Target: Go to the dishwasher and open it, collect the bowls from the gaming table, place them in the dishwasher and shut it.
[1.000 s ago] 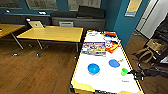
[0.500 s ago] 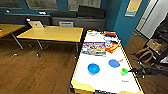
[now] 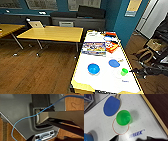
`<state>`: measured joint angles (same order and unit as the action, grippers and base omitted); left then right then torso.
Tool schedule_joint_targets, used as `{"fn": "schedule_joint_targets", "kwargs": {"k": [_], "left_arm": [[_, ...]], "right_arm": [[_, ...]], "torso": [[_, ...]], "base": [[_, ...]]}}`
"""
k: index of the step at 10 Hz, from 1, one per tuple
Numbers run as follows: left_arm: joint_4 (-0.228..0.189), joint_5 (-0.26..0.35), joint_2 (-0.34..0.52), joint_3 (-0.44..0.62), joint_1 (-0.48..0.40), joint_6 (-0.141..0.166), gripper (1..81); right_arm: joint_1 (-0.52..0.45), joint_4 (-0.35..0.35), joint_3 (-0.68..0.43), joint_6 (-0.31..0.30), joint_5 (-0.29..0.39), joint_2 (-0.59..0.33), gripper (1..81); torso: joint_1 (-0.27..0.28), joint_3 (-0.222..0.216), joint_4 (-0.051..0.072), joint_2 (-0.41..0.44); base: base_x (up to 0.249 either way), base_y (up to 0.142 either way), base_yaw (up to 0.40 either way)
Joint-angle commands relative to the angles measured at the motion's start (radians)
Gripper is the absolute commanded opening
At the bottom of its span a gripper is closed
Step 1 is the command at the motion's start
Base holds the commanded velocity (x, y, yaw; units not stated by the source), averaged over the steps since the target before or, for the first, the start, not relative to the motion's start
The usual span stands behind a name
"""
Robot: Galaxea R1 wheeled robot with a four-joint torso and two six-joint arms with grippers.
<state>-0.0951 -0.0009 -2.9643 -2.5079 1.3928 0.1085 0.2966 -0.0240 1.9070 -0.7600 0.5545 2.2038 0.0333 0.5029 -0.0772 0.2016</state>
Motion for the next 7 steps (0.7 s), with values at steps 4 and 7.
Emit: {"fn": "schedule_joint_targets", "kwargs": {"k": [4, 7], "left_arm": [[-0.008, 0.064, -0.006, 0.015, -0.017, 0.000, 81.1], [-0.008, 0.064, -0.006, 0.015, -0.017, 0.000, 81.1]], "right_arm": [[-0.132, -0.013, 0.001, 0.001, 0.038, -0.031, 81.1], [-0.115, -0.020, -0.023, -0.001, 0.027, -0.004, 81.1]], "torso": [[0.000, 0.000, 0.000, 0.000], [-0.001, 0.000, 0.000, 0.000]], "base": [[0.016, 0.000, 0.000], [0.073, 0.000, 0.000]]}}
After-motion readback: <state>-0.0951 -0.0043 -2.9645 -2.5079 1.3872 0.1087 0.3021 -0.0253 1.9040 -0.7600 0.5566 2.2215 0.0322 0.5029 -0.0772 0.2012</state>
